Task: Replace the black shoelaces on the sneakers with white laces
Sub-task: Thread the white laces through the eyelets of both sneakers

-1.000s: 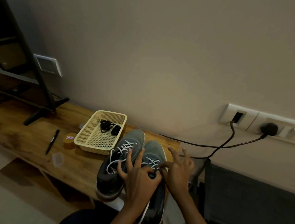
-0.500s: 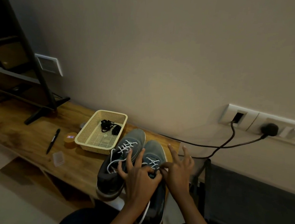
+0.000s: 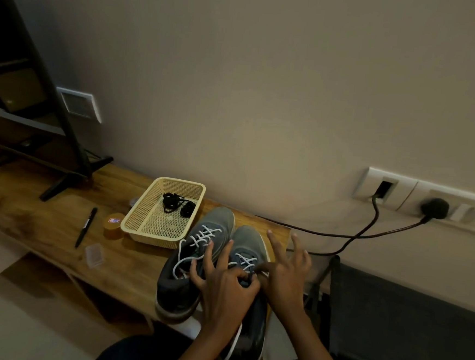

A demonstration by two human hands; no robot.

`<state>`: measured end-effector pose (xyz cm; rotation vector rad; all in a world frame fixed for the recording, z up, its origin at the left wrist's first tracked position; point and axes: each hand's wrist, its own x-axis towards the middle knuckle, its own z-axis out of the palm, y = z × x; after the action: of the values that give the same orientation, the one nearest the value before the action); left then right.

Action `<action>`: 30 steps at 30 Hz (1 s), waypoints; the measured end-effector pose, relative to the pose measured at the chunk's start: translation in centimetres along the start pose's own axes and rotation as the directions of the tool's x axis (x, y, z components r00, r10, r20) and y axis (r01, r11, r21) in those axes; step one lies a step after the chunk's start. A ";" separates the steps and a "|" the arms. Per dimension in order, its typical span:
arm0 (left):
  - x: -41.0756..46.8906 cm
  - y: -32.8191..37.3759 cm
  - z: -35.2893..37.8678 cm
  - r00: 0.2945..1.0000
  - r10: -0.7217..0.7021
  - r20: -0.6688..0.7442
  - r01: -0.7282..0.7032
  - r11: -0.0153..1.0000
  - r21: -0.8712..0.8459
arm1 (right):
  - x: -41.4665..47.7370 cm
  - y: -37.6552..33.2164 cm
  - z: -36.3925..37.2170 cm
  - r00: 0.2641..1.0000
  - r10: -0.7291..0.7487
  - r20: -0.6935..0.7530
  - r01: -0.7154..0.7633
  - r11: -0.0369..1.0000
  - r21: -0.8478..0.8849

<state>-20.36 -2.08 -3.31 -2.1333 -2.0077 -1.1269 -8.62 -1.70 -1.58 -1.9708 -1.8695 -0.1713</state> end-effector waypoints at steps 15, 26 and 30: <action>-0.3 0.1 -0.1 0.999 -0.026 0.025 0.025 0.999 0.020 | -0.3 0.4 -0.1 0.888 0.458 0.048 -0.455 0.888 -0.065; -0.1 0.3 -0.4 1.000 0.004 0.017 -0.003 1.000 -0.016 | 0.4 -0.1 -0.3 0.988 0.108 0.111 -0.099 0.992 -0.085; -0.2 0.3 -0.5 0.998 -0.036 0.050 0.036 0.999 0.002 | 0.3 -0.2 -0.4 0.997 0.063 0.042 -0.061 0.997 -0.046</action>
<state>-20.30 -2.52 -2.91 -2.1546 -2.0756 -1.0871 -8.72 -1.57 -1.08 -2.0752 -1.8437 -0.1553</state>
